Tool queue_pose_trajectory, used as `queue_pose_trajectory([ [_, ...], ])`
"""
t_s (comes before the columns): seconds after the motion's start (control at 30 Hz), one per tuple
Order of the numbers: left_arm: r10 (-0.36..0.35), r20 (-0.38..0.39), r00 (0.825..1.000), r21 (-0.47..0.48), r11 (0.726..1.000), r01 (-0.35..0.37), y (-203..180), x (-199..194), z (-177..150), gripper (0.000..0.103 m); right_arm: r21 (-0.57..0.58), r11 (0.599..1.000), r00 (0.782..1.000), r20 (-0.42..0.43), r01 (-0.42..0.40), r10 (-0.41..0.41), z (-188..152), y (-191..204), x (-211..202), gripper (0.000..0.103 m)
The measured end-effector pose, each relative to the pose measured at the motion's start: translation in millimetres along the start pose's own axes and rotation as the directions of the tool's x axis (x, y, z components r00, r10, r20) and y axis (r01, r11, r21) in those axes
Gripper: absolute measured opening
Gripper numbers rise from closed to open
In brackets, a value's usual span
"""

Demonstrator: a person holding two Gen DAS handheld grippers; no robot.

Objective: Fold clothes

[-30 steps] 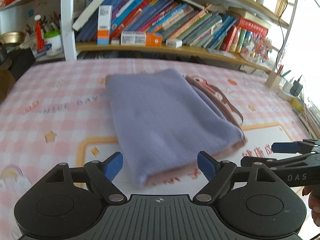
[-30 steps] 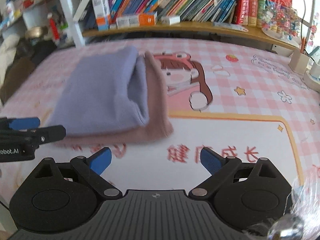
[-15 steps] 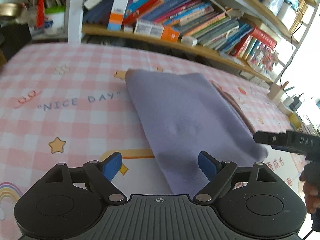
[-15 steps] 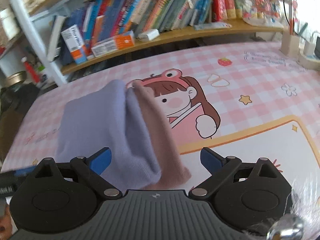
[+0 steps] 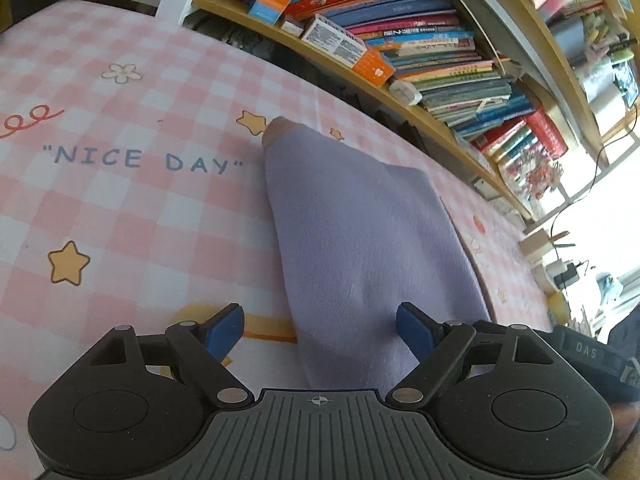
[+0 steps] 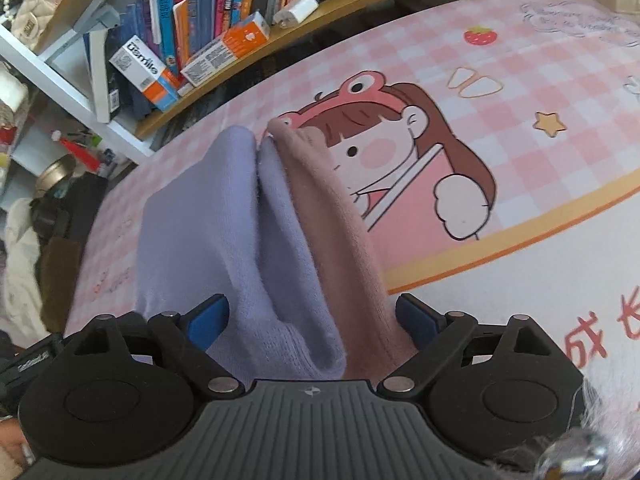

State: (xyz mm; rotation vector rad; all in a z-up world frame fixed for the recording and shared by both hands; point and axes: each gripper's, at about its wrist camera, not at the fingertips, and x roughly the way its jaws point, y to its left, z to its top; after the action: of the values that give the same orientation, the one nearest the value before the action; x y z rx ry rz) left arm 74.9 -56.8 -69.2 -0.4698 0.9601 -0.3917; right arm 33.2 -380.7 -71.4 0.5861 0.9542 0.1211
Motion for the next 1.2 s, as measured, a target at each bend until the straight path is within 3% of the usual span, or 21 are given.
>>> queue_pose_trajectory([
  [0.13,0.001,0.001,1.000,-0.008,1.000,-0.001,-2,4,3,0.079,-0.001,1.000,1.000,-0.012,-0.027,0.027,7,-1,4,0.056],
  [0.17,-0.002,-0.003,1.000,-0.011,1.000,0.002,-3,5,4,0.072,-0.014,0.999,0.999,-0.017,-0.035,0.034,6,3,4,0.049],
  [0.2,-0.005,0.001,1.000,-0.017,1.000,0.005,-3,5,4,0.057,-0.026,0.999,0.999,-0.022,-0.042,0.042,6,6,4,0.045],
  [0.23,-0.008,0.007,1.000,-0.024,1.000,0.008,-4,6,4,0.053,-0.038,0.998,0.998,-0.027,-0.050,0.049,5,10,4,0.040],
  [0.33,0.022,0.018,1.000,0.025,0.999,-0.022,-12,-1,4,0.042,-0.238,0.971,0.998,0.062,-0.005,0.020,-8,45,-12,0.030],
  [0.4,0.047,0.023,0.999,0.068,0.997,-0.049,-19,-6,3,0.042,-0.370,0.929,0.994,0.106,0.005,0.036,-21,68,-24,0.028],
  [0.47,0.056,0.016,0.998,0.086,0.995,-0.057,-19,-8,3,0.042,-0.408,0.912,0.997,0.082,0.027,0.007,-28,76,-22,0.028],
  [0.53,0.057,0.005,0.998,0.074,0.996,-0.057,-17,-8,4,0.048,-0.357,0.934,0.998,0.056,0.029,-0.010,-24,67,-16,0.034],
  [0.57,0.056,-0.003,0.998,0.067,0.996,-0.056,-16,-8,6,0.048,-0.316,0.948,0.999,0.043,0.030,-0.017,-22,61,-14,0.044],
  [0.67,0.050,-0.020,0.999,0.083,0.995,-0.048,-16,-6,10,0.052,-0.174,0.985,1.000,-0.003,0.020,-0.021,-14,38,-6,0.059],
  [0.8,0.023,-0.037,0.999,0.052,0.998,-0.022,-10,-1,13,0.057,-0.053,0.998,0.999,-0.037,-0.041,0.039,-5,18,6,0.063],
  [0.93,0.011,-0.042,0.999,0.015,1.000,-0.010,-6,4,13,0.059,-0.036,0.996,0.994,-0.067,-0.084,0.082,1,19,22,0.066],
  [1.0,0.001,-0.044,0.999,-0.014,1.000,-0.001,-5,8,13,0.057,-0.048,0.994,0.993,-0.067,-0.097,0.094,3,20,25,0.064],
  [1.07,-0.007,-0.039,0.999,-0.041,0.999,0.006,-3,11,12,0.055,-0.052,0.993,0.993,-0.064,-0.104,0.100,4,19,27,0.049],
  [1.2,0.023,-0.005,1.000,-0.016,1.000,-0.023,-14,11,8,0.047,-0.066,0.992,0.993,-0.042,-0.108,0.106,2,22,26,0.036],
])
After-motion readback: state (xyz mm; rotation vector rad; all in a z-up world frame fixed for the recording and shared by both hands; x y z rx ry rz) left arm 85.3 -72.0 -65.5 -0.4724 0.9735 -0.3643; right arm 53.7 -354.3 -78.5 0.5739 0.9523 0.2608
